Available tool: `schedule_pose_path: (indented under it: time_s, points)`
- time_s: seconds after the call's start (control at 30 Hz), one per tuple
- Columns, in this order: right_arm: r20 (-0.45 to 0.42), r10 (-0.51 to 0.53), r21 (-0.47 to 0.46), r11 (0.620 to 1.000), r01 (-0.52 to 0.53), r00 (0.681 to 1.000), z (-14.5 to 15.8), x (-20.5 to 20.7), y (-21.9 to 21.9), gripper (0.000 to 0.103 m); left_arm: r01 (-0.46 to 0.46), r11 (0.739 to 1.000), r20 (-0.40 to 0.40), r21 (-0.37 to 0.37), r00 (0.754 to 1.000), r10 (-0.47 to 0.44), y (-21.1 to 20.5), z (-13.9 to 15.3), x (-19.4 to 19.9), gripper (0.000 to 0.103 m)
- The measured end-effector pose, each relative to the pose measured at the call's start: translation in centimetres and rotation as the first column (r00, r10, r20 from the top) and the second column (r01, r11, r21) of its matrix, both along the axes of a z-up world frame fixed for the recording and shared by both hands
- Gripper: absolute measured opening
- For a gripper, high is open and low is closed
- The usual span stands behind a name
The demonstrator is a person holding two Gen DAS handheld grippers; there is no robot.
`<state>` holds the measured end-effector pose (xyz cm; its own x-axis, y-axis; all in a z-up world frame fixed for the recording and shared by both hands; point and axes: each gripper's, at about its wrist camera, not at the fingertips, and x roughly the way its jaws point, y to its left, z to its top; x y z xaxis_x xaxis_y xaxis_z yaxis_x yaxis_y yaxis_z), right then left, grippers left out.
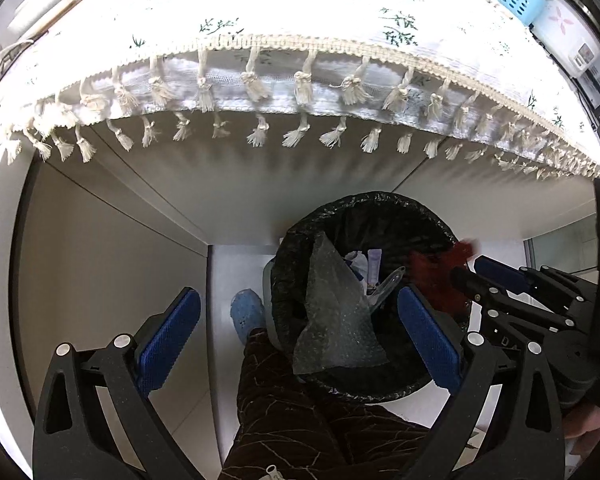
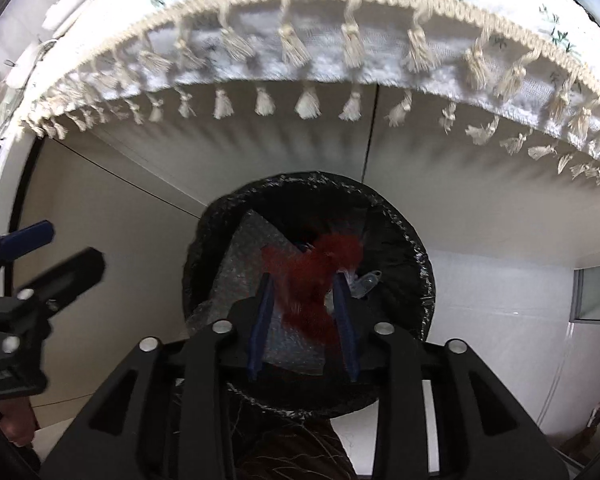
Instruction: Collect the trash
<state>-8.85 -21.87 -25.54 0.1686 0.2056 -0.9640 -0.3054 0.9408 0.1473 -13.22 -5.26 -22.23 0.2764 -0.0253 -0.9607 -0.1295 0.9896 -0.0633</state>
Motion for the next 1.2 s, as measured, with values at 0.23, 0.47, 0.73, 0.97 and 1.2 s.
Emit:
schedule_pose_path:
  time_s: [0.23, 0.47, 0.73, 0.97, 1.2]
  points:
    - [0.028, -0.047, -0.005, 0.999, 0.047, 0.999, 1.2, 0.4, -0.8, 0.074, -0.007, 1.0, -0.021, -0.002, 1.0, 0.007, 0.1, -0.1, 0.3, 0.097]
    - [0.049, -0.107, -0.03, 0.994, 0.109, 0.993, 4.4, 0.6, -2.3, 0.093, 0.003, 1.0, -0.035, -0.03, 0.999, -0.004, -0.5, 2.4, 0.6, 0.097]
    - [0.111, -0.151, 0.015, 0.989, 0.15, 0.982, 13.2, 0.4, -4.1, 0.095, 0.009, 0.997, 0.016, -0.072, 1.0, -0.008, -1.0, 9.0, 0.1, 0.097]
    - [0.153, -0.179, 0.05, 0.984, 0.173, 0.972, 20.5, -1.3, -5.5, 0.095, -0.009, 0.998, 0.067, -0.068, 0.998, 0.013, -0.8, 15.9, -1.1, 0.097]
    - [0.175, -0.207, 0.04, 0.978, 0.203, 0.963, 25.0, -3.2, -6.2, 0.095, 0.003, 1.0, 0.119, -0.011, 0.993, -0.001, -1.0, 20.5, -2.3, 0.097]
